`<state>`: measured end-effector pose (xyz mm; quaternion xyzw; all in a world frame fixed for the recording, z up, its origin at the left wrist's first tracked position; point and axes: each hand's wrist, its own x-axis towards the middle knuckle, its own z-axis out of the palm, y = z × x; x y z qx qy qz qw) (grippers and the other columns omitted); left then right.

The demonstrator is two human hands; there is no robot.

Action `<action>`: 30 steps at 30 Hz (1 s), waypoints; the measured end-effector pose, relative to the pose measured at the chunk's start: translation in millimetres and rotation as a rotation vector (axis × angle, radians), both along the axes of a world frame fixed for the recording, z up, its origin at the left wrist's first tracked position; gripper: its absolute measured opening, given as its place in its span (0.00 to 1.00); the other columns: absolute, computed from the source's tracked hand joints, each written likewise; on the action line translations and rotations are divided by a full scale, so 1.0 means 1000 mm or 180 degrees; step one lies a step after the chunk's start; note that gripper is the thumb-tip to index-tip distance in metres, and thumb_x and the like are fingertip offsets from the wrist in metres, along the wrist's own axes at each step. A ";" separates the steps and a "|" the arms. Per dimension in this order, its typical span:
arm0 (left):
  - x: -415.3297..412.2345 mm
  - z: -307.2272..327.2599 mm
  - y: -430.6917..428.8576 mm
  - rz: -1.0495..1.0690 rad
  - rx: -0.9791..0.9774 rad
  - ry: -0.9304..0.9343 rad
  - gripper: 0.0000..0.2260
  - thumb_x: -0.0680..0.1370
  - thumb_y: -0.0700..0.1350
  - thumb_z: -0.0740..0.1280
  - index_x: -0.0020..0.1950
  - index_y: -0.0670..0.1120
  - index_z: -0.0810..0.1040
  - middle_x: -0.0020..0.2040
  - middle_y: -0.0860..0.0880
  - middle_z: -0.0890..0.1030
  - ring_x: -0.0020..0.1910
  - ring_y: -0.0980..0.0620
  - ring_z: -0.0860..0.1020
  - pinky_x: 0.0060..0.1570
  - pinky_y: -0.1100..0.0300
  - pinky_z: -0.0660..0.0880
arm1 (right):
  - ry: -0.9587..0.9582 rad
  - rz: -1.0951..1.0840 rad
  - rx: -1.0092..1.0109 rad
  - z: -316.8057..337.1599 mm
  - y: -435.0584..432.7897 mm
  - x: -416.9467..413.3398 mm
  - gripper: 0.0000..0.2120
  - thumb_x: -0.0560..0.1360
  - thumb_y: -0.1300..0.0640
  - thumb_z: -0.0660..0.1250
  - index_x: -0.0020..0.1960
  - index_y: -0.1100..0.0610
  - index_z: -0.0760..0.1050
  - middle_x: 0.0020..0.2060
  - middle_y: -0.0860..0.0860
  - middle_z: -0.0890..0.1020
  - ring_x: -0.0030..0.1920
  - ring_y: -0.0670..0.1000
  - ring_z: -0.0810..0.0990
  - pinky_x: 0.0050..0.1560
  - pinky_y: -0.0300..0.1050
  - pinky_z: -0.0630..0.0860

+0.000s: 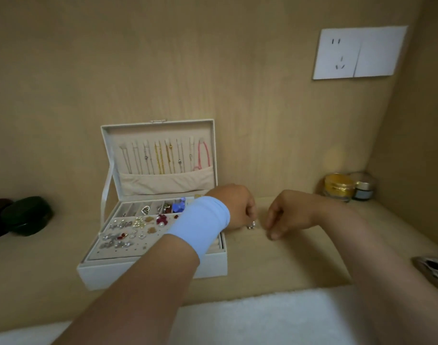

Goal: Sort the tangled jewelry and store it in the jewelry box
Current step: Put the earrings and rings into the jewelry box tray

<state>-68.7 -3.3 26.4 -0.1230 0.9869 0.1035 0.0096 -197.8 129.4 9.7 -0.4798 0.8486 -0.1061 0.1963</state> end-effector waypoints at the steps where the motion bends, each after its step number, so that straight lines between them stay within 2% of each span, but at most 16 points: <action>1: -0.003 -0.003 -0.001 0.0039 -0.0029 -0.0052 0.08 0.75 0.44 0.69 0.49 0.54 0.85 0.46 0.57 0.82 0.49 0.53 0.81 0.52 0.59 0.77 | -0.0060 0.0008 -0.0020 -0.003 -0.001 0.000 0.10 0.66 0.54 0.81 0.46 0.49 0.85 0.33 0.39 0.82 0.34 0.35 0.77 0.36 0.26 0.70; 3: -0.006 -0.007 -0.005 0.0134 0.0028 -0.0049 0.08 0.75 0.43 0.68 0.48 0.54 0.85 0.43 0.58 0.81 0.48 0.53 0.81 0.52 0.60 0.77 | -0.0130 0.0008 -0.0128 -0.007 -0.003 0.000 0.09 0.66 0.56 0.81 0.44 0.49 0.86 0.33 0.40 0.83 0.33 0.35 0.77 0.37 0.26 0.70; 6: -0.005 -0.010 -0.007 0.0174 0.0130 0.0050 0.08 0.74 0.43 0.69 0.46 0.55 0.85 0.42 0.60 0.80 0.48 0.55 0.81 0.52 0.62 0.77 | -0.0164 0.0024 -0.0139 -0.010 -0.004 -0.002 0.06 0.67 0.57 0.80 0.43 0.51 0.87 0.35 0.46 0.86 0.34 0.39 0.78 0.39 0.31 0.73; 8: -0.004 -0.011 -0.007 0.0176 0.0198 0.0142 0.08 0.74 0.43 0.69 0.46 0.55 0.85 0.43 0.60 0.81 0.48 0.56 0.81 0.53 0.61 0.77 | -0.0198 0.0004 -0.0169 -0.011 -0.004 -0.003 0.04 0.68 0.56 0.79 0.41 0.49 0.86 0.32 0.43 0.84 0.31 0.36 0.77 0.36 0.29 0.72; 10: -0.002 -0.012 -0.006 0.0187 0.0312 0.0276 0.07 0.73 0.43 0.69 0.45 0.55 0.84 0.43 0.60 0.82 0.46 0.57 0.81 0.54 0.58 0.78 | -0.0229 -0.0108 -0.0548 -0.012 -0.005 -0.003 0.04 0.71 0.57 0.78 0.39 0.49 0.85 0.28 0.40 0.81 0.28 0.34 0.75 0.32 0.26 0.69; 12: 0.000 -0.012 -0.007 0.0255 0.0470 0.0510 0.05 0.71 0.45 0.71 0.44 0.54 0.83 0.42 0.59 0.83 0.45 0.57 0.81 0.53 0.56 0.79 | -0.0586 -0.0392 -0.1157 -0.011 -0.008 -0.002 0.03 0.74 0.60 0.74 0.42 0.55 0.85 0.29 0.44 0.81 0.27 0.38 0.74 0.31 0.30 0.69; 14: 0.004 -0.011 -0.009 0.0381 0.0639 0.0802 0.04 0.70 0.48 0.75 0.43 0.54 0.82 0.39 0.58 0.83 0.42 0.59 0.81 0.51 0.56 0.79 | -0.1174 -0.0673 -0.1485 -0.007 -0.009 0.002 0.06 0.76 0.57 0.73 0.43 0.59 0.84 0.31 0.48 0.80 0.27 0.44 0.72 0.27 0.37 0.64; 17: 0.012 -0.009 -0.015 0.0543 0.0616 0.1150 0.06 0.69 0.52 0.77 0.41 0.53 0.83 0.35 0.58 0.82 0.39 0.60 0.80 0.48 0.57 0.79 | -0.1861 -0.0837 -0.1392 -0.003 -0.013 0.012 0.10 0.76 0.52 0.73 0.40 0.57 0.82 0.30 0.46 0.79 0.25 0.43 0.67 0.26 0.37 0.56; 21: 0.022 -0.011 -0.023 0.0694 0.0574 0.1409 0.06 0.70 0.55 0.76 0.42 0.56 0.85 0.37 0.59 0.82 0.41 0.60 0.79 0.47 0.57 0.78 | -0.2299 -0.0994 -0.1403 -0.003 -0.023 0.024 0.09 0.77 0.51 0.72 0.45 0.57 0.81 0.31 0.45 0.80 0.26 0.43 0.66 0.24 0.36 0.56; 23: 0.027 -0.011 -0.027 0.0675 0.0666 0.1461 0.04 0.71 0.55 0.75 0.42 0.57 0.85 0.38 0.59 0.82 0.41 0.60 0.79 0.47 0.57 0.78 | -0.2522 -0.0956 -0.1509 -0.002 -0.025 0.026 0.09 0.78 0.52 0.70 0.48 0.58 0.82 0.34 0.47 0.82 0.26 0.44 0.67 0.23 0.37 0.56; 25: 0.033 -0.008 -0.030 0.0692 0.0631 0.1508 0.03 0.73 0.54 0.74 0.39 0.58 0.83 0.37 0.60 0.82 0.41 0.60 0.79 0.48 0.56 0.78 | -0.2306 -0.0839 -0.1458 -0.003 -0.027 0.029 0.10 0.78 0.53 0.70 0.49 0.59 0.84 0.37 0.49 0.83 0.27 0.45 0.68 0.25 0.38 0.58; 28: 0.042 -0.002 -0.034 0.0839 0.0593 0.1736 0.05 0.73 0.51 0.71 0.37 0.57 0.80 0.37 0.60 0.81 0.41 0.60 0.79 0.48 0.53 0.79 | -0.1247 -0.0315 -0.1188 -0.009 -0.032 0.037 0.04 0.73 0.58 0.74 0.46 0.56 0.86 0.36 0.47 0.84 0.32 0.46 0.75 0.33 0.40 0.71; 30: 0.049 0.002 -0.037 0.0899 0.0665 0.1880 0.04 0.72 0.49 0.71 0.37 0.56 0.80 0.37 0.60 0.81 0.39 0.59 0.79 0.48 0.53 0.80 | -0.0660 0.0067 -0.0840 -0.012 -0.035 0.043 0.06 0.69 0.58 0.78 0.45 0.51 0.86 0.35 0.41 0.84 0.36 0.40 0.80 0.41 0.32 0.75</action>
